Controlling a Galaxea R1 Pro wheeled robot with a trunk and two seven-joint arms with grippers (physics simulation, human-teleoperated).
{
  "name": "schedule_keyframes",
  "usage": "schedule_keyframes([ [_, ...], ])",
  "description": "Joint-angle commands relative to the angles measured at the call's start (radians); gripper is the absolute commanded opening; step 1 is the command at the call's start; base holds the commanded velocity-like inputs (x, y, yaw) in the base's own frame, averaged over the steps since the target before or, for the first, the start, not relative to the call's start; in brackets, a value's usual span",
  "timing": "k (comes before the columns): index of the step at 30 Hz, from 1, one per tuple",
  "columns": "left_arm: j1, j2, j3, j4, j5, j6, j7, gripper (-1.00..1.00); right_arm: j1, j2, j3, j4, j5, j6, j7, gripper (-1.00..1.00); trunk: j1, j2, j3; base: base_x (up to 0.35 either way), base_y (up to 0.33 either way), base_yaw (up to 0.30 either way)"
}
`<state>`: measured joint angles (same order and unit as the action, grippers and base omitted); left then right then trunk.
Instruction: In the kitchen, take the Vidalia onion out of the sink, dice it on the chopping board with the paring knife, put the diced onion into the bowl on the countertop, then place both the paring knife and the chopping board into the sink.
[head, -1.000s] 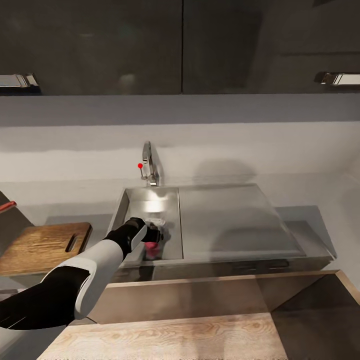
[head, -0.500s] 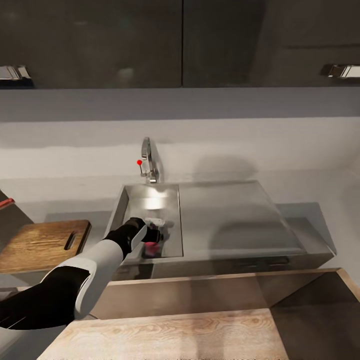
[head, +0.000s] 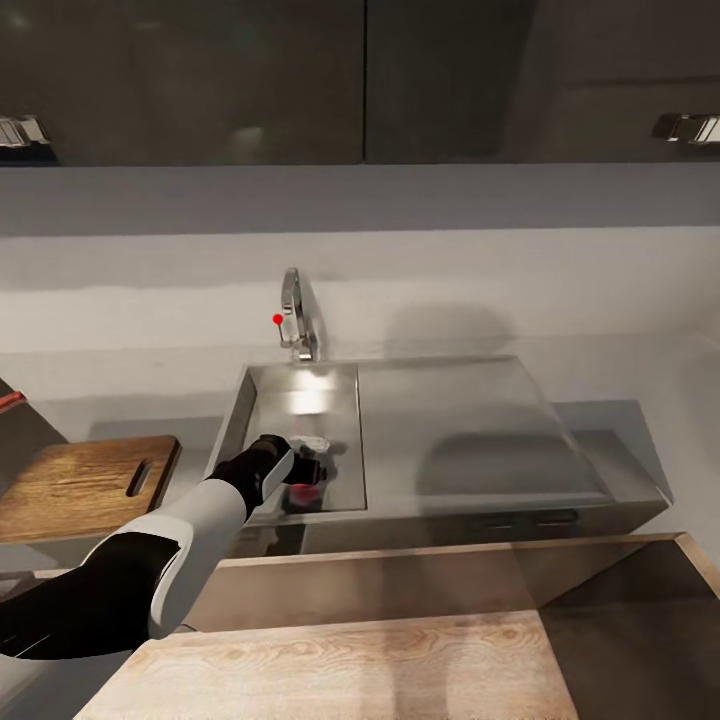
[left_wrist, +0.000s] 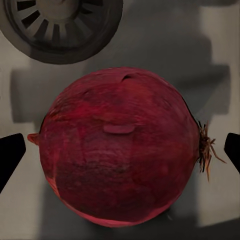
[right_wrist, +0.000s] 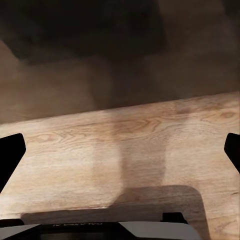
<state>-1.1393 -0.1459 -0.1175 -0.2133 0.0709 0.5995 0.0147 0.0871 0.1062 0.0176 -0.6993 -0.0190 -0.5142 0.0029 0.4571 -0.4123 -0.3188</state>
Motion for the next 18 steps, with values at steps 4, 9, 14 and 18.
schedule_keyframes([
  [4,0.000,0.001,-0.008,-0.001,0.007,0.005,0.002,1.00,0.000,0.000,0.001,-0.001,-0.002,0.000,-0.001,1.00,0.001,-0.002,-0.002,0.000,0.000,0.000],
  [9,0.000,0.000,-0.008,-0.003,0.007,0.005,0.002,1.00,0.000,0.000,0.001,0.000,-0.001,0.000,0.000,1.00,0.001,-0.002,-0.002,0.000,0.000,0.000],
  [14,0.000,0.000,-0.008,-0.004,0.007,0.005,0.003,-1.00,0.000,0.000,0.001,0.000,-0.001,0.000,0.000,1.00,0.001,-0.002,-0.002,0.000,0.000,0.000],
  [18,0.000,0.000,-0.008,-0.005,0.007,0.005,0.004,-1.00,0.000,0.000,0.001,-0.001,-0.002,0.000,0.000,1.00,0.001,-0.002,-0.002,0.000,0.000,0.000],
])
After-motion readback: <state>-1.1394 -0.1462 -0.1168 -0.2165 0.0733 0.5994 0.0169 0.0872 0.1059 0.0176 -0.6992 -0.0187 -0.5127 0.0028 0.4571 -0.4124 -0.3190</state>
